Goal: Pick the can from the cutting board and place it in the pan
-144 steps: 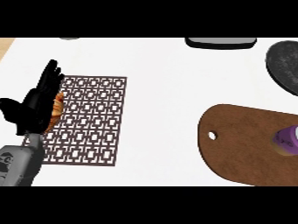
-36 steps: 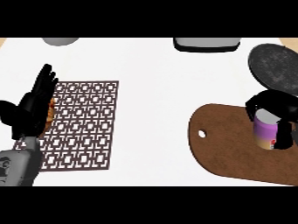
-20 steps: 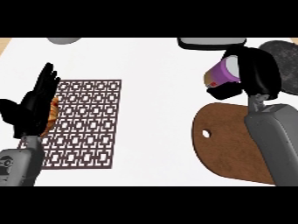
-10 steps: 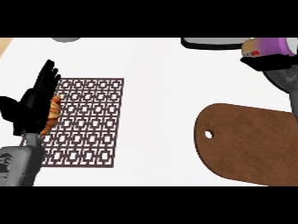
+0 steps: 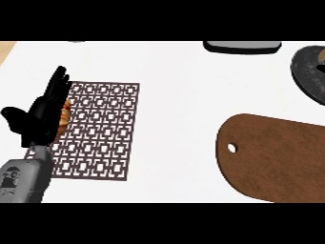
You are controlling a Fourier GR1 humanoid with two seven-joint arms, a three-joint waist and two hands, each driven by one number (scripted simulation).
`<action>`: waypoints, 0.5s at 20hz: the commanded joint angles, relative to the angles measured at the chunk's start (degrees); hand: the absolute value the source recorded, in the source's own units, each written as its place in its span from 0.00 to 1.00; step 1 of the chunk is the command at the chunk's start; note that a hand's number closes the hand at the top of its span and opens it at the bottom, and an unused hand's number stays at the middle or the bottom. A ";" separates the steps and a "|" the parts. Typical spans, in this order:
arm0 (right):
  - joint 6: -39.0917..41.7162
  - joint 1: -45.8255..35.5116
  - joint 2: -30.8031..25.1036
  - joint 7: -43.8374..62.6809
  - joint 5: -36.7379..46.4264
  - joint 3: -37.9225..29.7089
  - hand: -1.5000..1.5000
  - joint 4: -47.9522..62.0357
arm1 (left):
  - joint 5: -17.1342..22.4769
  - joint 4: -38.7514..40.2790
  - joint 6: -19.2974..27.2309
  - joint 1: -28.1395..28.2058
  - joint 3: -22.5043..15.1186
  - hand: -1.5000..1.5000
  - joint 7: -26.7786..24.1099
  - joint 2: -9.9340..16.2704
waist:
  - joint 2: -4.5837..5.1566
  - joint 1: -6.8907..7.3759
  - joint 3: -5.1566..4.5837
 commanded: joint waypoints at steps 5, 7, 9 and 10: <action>-7.88 -4.26 -6.98 -10.36 0.72 -5.04 1.00 19.77 | -0.16 0.12 -0.34 -1.63 -0.94 0.50 -0.42 -1.01 | 0.90 1.92 0.21; -10.31 -4.12 -6.84 -11.96 0.64 -5.76 1.00 21.74 | 0.10 0.37 -0.72 -3.16 -0.12 0.50 0.85 0.21 | 1.25 2.53 0.32; -11.58 -4.62 -6.62 -12.58 -0.06 -6.91 1.00 23.87 | -0.22 0.22 -0.52 -2.83 -1.25 0.50 0.31 -1.06 | 1.37 2.87 0.36; -10.35 -3.96 -8.17 -14.04 0.29 -6.72 1.00 25.07 | -0.43 -0.49 -0.70 -3.12 -0.84 0.50 1.44 0.15 | 1.32 2.93 0.39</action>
